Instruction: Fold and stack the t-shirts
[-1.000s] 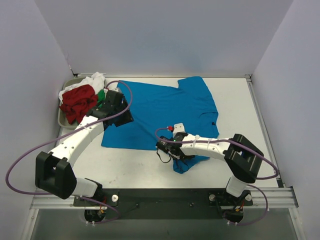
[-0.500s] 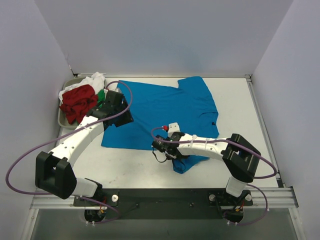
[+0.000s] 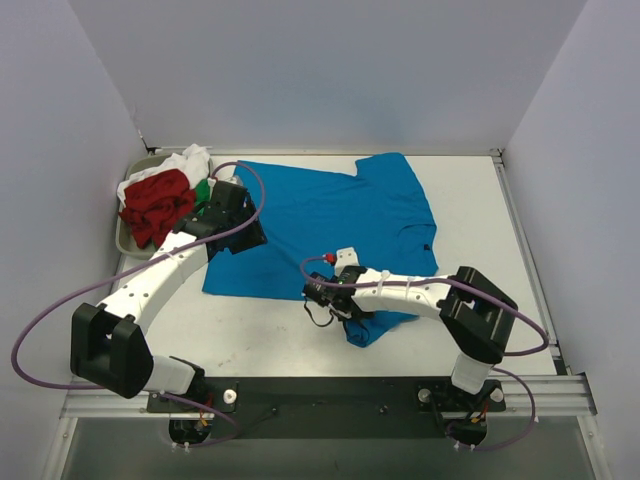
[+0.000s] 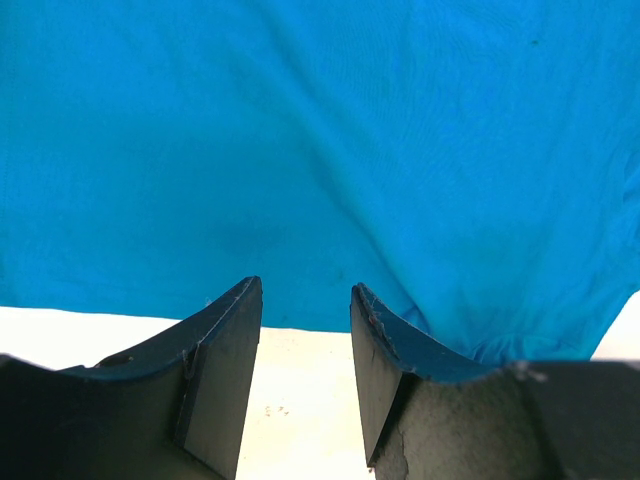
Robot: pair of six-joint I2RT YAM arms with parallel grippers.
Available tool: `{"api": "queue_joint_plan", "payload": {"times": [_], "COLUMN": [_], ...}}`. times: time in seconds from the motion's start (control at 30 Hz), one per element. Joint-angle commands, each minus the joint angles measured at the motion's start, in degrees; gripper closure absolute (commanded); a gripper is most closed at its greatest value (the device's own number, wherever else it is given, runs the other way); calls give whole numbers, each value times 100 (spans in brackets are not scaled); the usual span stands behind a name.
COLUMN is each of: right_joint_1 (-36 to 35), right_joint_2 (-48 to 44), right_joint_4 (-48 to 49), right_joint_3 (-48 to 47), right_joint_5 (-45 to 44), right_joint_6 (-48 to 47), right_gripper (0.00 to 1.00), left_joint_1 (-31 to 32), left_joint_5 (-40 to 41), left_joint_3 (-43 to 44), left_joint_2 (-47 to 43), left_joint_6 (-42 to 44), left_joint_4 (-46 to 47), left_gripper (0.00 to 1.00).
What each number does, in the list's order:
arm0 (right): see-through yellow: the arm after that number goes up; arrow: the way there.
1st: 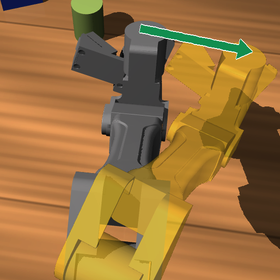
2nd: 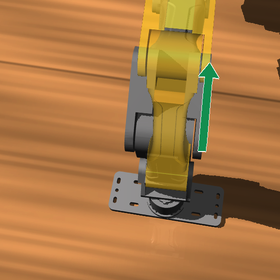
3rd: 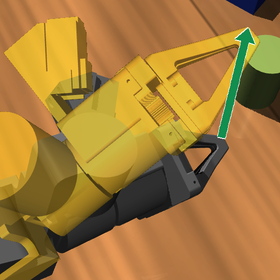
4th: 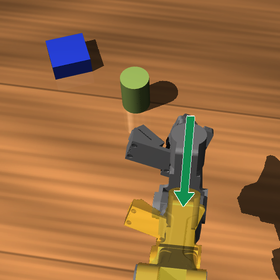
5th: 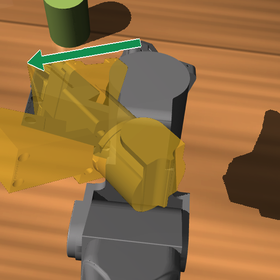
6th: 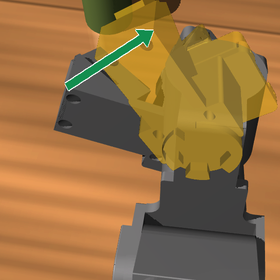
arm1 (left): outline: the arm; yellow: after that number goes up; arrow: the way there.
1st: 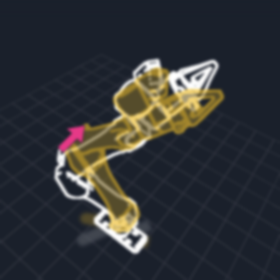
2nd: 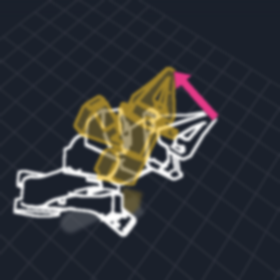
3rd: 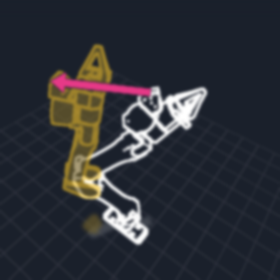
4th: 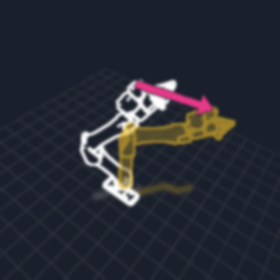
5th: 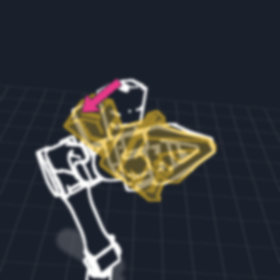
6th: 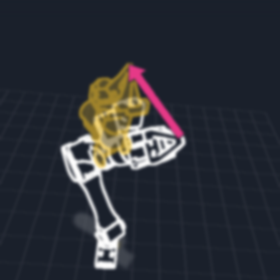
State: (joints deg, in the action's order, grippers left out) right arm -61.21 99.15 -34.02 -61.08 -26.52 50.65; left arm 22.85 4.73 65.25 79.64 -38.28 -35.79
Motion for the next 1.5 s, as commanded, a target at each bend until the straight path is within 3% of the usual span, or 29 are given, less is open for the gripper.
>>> {"api": "queue_joint_plan", "payload": {"times": [0.0, 0.17, 0.47, 0.57, 0.7, 0.93, 1.23, 1.33, 1.43, 1.47], "right_joint_1": [12, 13, 13, 13, -22, -549, -1681, -2156, -2508, -2545], "right_joint_2": [34, 86, 130, 104, -115, -1125, -2470, -2541, -2296, -2226], "right_joint_4": [-140, -61, -26, -26, -131, -1139, -2196, -2441, -2670, -2741], "right_joint_3": [140, 210, 307, 333, 404, 658, 1554, 1713, 1740, 1609], "right_joint_5": [-46, -11, 33, 24, -81, -547, -521, -459, -467, -520], "right_joint_6": [32, 67, 85, 94, 146, 699, 2492, 3177, 3740, 3811], "right_gripper": [66, 68, 87, 100, 100, 100, 100, 94, 65, 44], "left_joint_1": [18, 18, 18, 18, 18, 26, 26, 26, 26, 26], "left_joint_5": [80, 98, 89, 89, 98, 89, 63, 54, 63, 63], "left_joint_3": [14, 5, 14, 31, 22, -4, -13, -13, -21, -30], "left_joint_2": [-36, -27, -27, -18, -1, -10, 8, 8, 17, 17], "left_joint_6": [84, 84, 93, 93, 102, 110, 102, 102, 102, 110], "left_joint_4": [151, 151, 151, 151, 151, 160, 178, 178, 186, 186], "left_gripper": [49, 49, 49, 49, 49, 49, 49, 49, 49, 49]}}
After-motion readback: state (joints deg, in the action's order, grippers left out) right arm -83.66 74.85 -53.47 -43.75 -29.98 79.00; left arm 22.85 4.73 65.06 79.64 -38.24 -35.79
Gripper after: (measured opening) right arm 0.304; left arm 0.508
